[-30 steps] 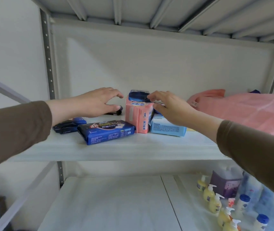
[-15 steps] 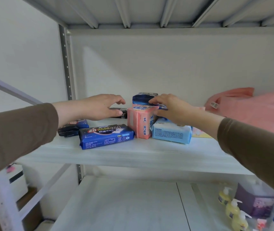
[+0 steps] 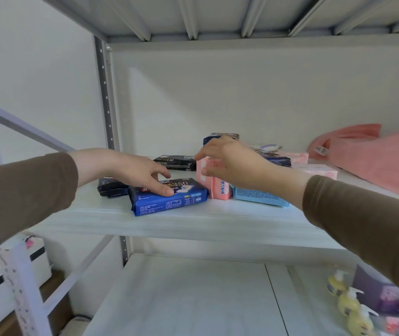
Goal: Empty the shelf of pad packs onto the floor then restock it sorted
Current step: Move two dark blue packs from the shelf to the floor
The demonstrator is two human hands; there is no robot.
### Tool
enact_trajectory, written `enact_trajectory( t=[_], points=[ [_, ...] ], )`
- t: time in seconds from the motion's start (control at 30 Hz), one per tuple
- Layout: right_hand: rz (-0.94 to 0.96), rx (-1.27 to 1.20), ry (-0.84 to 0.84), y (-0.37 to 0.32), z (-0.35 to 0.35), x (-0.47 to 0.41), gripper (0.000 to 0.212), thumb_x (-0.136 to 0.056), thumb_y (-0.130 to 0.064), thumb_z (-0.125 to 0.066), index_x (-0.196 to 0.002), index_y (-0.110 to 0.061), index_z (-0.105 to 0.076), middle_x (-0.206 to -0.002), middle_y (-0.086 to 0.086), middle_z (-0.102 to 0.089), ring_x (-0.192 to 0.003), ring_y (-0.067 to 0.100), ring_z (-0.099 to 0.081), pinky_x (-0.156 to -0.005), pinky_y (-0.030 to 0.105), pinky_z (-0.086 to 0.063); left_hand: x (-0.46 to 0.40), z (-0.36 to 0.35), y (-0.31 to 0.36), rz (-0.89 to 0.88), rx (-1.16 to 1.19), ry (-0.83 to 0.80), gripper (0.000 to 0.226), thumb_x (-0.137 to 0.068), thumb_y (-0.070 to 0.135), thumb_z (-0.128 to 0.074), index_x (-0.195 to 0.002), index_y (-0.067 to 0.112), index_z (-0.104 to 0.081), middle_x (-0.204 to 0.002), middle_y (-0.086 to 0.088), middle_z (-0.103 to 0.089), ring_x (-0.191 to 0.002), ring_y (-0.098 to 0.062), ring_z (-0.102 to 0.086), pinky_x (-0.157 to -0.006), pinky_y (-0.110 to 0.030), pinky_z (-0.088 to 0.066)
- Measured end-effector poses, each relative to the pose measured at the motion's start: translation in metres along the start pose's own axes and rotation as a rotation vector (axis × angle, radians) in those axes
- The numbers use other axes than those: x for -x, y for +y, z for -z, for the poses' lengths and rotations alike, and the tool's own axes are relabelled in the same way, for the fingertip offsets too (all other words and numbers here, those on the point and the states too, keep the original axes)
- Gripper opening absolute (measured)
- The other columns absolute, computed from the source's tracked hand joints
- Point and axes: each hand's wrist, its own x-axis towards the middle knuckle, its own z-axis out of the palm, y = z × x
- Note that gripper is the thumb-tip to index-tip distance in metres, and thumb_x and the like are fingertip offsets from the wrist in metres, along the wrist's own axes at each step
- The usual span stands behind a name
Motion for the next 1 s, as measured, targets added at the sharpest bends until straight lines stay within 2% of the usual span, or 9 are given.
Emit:
enact_trajectory(
  t=[0.1,0.23,0.3,0.43,0.53,0.67,0.83,0.9,1.0],
  points=[
    [0.019,0.055,-0.032,-0.017,-0.013,-0.005,0.045,-0.095,-0.044,-0.058,-0.136,-0.028,-0.054,-0.130,-0.005,-0.057,-0.121,0.018,-0.046,-0.102,0.040,-0.036,0.000,-0.005,-0.002,-0.058,0.075,0.112,0.089,-0.069,0.070,-0.066,-0.142,0.029,-0.038,-0.117,0.012,-0.056,-0.105,-0.011,-0.059,-0.087,-0.024,-0.048],
    [0.030,0.054,-0.105,-0.030,-0.027,-0.014,0.056,-0.092,-0.052,-0.059,-0.137,-0.021,-0.047,-0.123,0.000,-0.061,-0.112,0.021,-0.052,-0.085,0.034,-0.039,0.000,-0.014,-0.008,-0.127,0.241,0.225,0.094,-0.055,0.064,-0.081,-0.131,0.034,-0.034,-0.114,0.008,-0.056,-0.101,-0.012,-0.061,-0.090,-0.035,-0.053],
    [0.027,0.009,-0.162,-0.034,-0.030,-0.019,0.061,-0.090,-0.055,-0.061,-0.137,-0.020,-0.045,-0.123,0.000,-0.061,-0.107,0.021,-0.055,-0.086,0.036,-0.045,0.001,-0.018,-0.011,-0.147,0.305,0.276,0.095,-0.051,0.062,-0.084,-0.125,0.036,-0.031,-0.115,0.008,-0.054,-0.104,-0.011,-0.058,-0.090,-0.034,-0.052],
    [-0.014,-0.013,-0.280,-0.039,-0.036,-0.029,0.063,-0.085,-0.059,-0.064,-0.131,-0.021,-0.046,-0.112,-0.001,-0.061,-0.098,0.020,-0.057,-0.082,0.038,-0.050,0.005,-0.026,-0.014,-0.232,0.380,0.387,0.087,-0.057,0.046,-0.091,-0.119,0.038,-0.030,-0.113,0.008,-0.054,-0.103,-0.011,-0.059,-0.088,-0.033,-0.052],
    [-0.040,0.004,-0.345,-0.041,-0.037,-0.037,0.073,-0.080,-0.067,-0.063,-0.134,-0.023,-0.042,-0.115,-0.002,-0.062,-0.099,0.021,-0.058,-0.086,0.041,-0.051,0.010,-0.028,-0.019,-0.274,0.388,0.414,0.083,-0.064,0.036,-0.091,-0.120,0.039,-0.031,-0.113,0.007,-0.055,-0.102,-0.010,-0.060,-0.086,-0.033,-0.054],
    [-0.045,-0.017,-0.367,-0.041,-0.035,-0.047,0.074,-0.075,-0.068,-0.069,-0.130,-0.024,-0.048,-0.114,-0.003,-0.060,-0.098,0.018,-0.056,-0.086,0.039,-0.051,0.013,-0.024,-0.030,-0.297,0.437,0.418,0.076,-0.071,0.026,-0.088,-0.125,0.040,-0.036,-0.114,0.011,-0.057,-0.105,0.000,-0.056,-0.087,-0.017,-0.046],
    [-0.082,-0.082,-0.354,-0.035,-0.031,-0.048,0.068,-0.070,-0.062,-0.077,-0.125,-0.028,-0.054,-0.111,-0.007,-0.056,-0.102,0.015,-0.054,-0.088,0.034,-0.051,0.012,-0.012,-0.062,-0.261,0.500,0.448,0.059,-0.079,0.026,-0.082,-0.126,0.033,-0.047,-0.111,0.005,-0.063,-0.105,-0.007,-0.061,-0.093,-0.026,-0.046],
    [-0.108,-0.100,-0.350,-0.032,-0.027,-0.045,0.060,-0.070,-0.059,-0.077,-0.118,-0.030,-0.055,-0.104,-0.010,-0.055,-0.098,0.013,-0.054,-0.084,0.031,-0.052,0.008,-0.007,-0.080,-0.223,0.513,0.497,0.052,-0.081,0.024,-0.080,-0.124,0.029,-0.051,-0.110,0.002,-0.063,-0.101,-0.010,-0.062,-0.092,-0.027,-0.048],
    [-0.146,-0.101,-0.341,-0.031,-0.023,-0.044,0.054,-0.070,-0.054,-0.078,-0.113,-0.032,-0.053,-0.099,-0.014,-0.054,-0.090,0.007,-0.055,-0.075,0.027,-0.051,-0.002,-0.003,-0.112,-0.116,0.492,0.547,0.044,-0.085,0.021,-0.076,-0.122,0.026,-0.053,-0.112,-0.003,-0.062,-0.103,-0.018,-0.061,-0.092,-0.035,-0.051]
  ],
)
